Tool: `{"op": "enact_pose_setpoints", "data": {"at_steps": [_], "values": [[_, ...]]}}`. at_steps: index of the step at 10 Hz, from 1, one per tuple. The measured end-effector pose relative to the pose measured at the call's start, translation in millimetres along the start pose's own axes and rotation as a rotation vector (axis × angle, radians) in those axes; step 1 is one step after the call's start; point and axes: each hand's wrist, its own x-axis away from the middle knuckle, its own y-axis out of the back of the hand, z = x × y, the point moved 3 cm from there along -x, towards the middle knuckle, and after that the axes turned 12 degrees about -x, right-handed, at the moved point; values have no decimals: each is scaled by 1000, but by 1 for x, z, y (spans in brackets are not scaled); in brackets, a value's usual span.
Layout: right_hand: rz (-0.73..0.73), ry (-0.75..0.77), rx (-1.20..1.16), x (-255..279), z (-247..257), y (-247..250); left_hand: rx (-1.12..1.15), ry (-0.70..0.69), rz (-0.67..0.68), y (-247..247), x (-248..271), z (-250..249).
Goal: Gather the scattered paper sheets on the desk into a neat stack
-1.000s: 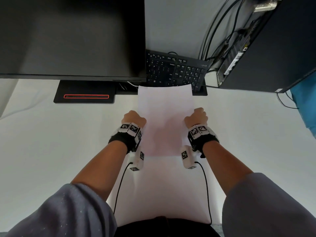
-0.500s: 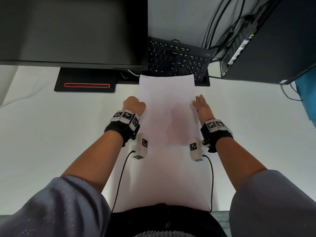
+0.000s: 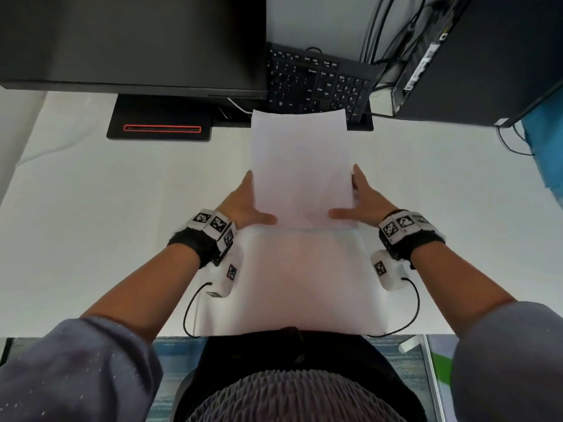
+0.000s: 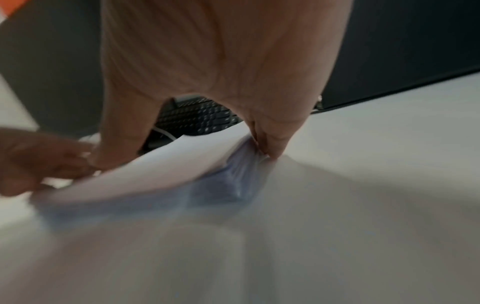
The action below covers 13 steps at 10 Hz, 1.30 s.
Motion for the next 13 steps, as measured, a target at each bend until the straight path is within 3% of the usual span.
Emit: {"op": "enact_pose_setpoints", "data": {"at_steps": [2, 4, 9, 12, 13], "values": [[-10, 46, 294, 18, -7, -22, -175, -30, -48, -21, 7, -5], [-133, 14, 356, 13, -5, -32, -234, 12, -138, -27, 6, -5], [-156, -20, 371, 14, -2, -30, -260, 17, -182, -28, 6, -6], [-108, 54, 306, 20, -21, -17, -117, -57, -92, -3, 18, 26], [-263, 283, 397, 24, -63, -24, -136, -97, -230, -4, 32, 55]]}}
